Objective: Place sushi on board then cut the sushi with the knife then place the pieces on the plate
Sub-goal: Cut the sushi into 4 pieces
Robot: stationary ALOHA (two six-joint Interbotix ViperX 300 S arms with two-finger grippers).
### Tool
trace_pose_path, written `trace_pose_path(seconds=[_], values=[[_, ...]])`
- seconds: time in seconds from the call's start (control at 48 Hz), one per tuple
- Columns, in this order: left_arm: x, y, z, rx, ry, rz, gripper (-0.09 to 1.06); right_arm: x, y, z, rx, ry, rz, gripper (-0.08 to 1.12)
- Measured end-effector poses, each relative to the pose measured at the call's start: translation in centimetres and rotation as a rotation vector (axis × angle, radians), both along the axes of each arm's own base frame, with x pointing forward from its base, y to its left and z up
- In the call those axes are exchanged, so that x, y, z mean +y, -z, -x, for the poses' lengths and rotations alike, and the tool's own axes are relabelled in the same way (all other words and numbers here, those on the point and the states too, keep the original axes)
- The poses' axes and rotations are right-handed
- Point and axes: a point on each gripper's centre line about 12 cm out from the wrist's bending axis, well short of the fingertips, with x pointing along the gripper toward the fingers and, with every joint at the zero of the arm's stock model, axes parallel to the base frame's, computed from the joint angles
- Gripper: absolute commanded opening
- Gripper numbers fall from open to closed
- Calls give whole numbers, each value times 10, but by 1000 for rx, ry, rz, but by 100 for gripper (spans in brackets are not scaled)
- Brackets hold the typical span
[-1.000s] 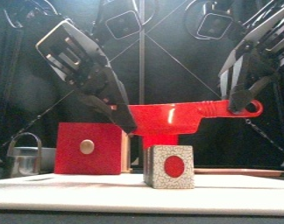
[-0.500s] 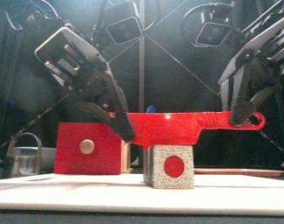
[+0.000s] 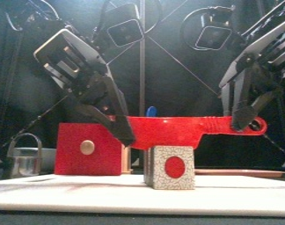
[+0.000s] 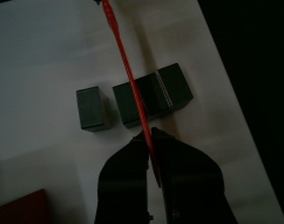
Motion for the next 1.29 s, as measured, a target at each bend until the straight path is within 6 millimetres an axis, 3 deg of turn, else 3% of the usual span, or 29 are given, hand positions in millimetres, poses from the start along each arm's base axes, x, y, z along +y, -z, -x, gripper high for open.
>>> trace_pose_path(seconds=[1.292], values=[[-3, 0, 2, 6, 14, -8, 39, -7, -7, -7, -35, -34, 63, 39]])
